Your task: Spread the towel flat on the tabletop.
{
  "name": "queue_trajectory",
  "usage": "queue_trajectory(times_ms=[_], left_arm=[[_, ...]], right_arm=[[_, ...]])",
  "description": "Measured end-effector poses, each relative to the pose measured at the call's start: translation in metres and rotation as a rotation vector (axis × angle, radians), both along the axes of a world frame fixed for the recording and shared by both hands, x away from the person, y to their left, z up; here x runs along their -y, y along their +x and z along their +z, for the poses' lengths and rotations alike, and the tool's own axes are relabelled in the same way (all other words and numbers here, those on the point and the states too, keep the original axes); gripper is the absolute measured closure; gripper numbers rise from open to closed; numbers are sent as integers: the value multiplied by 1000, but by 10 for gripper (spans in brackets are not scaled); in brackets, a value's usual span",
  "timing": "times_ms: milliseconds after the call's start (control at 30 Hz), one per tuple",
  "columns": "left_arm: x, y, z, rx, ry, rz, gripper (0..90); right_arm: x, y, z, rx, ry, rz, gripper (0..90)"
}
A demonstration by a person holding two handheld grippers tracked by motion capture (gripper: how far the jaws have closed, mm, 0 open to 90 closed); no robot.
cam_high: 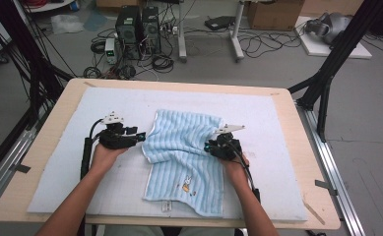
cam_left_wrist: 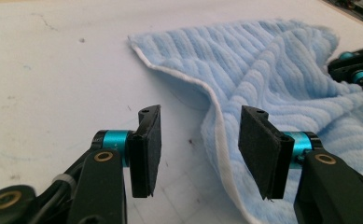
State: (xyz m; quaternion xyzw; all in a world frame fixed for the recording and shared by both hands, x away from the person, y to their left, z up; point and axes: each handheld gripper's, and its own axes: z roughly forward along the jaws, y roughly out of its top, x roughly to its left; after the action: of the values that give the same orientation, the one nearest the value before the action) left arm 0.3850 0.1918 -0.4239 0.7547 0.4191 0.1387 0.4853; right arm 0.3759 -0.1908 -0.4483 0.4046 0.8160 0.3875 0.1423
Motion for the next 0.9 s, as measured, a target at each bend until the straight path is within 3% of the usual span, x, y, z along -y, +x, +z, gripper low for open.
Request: queue_trajectory(times_ms=[67, 200, 267, 333, 433, 500, 633, 733, 800, 867, 900], left_arm=[[4, 5, 2, 13, -3, 7, 494], [11, 19, 6, 20, -13, 12, 494], [15, 28, 6, 16, -31, 27, 493], [19, 38, 6, 2, -10, 34, 490], [30, 53, 2, -27, 30, 36, 490], [37, 61, -4, -33, 61, 45, 491], [49, 77, -17, -89, 148, 43, 504], [58, 80, -21, -74, 197, 37, 531], [62, 79, -22, -37, 230, 19, 649], [63, 80, -21, -24, 254, 17, 851], [63, 81, -21, -21, 253, 26, 860]], right_arm=[[5, 1, 0, -35, 24, 10, 893], [10, 1, 4, -33, -23, -1, 893], [14, 0, 5, -28, -21, -14, 883], [18, -2, 8, -11, 14, -22, 815], [19, -3, 11, 15, 23, -27, 787], [19, -3, 11, 11, 27, -25, 771], [20, -4, 12, 11, 38, -21, 754], [21, -4, 12, 10, 47, -20, 745], [21, -4, 12, 11, 49, -19, 741], [22, -4, 12, 5, 51, -23, 734], [21, -4, 12, 4, 51, -24, 732]])
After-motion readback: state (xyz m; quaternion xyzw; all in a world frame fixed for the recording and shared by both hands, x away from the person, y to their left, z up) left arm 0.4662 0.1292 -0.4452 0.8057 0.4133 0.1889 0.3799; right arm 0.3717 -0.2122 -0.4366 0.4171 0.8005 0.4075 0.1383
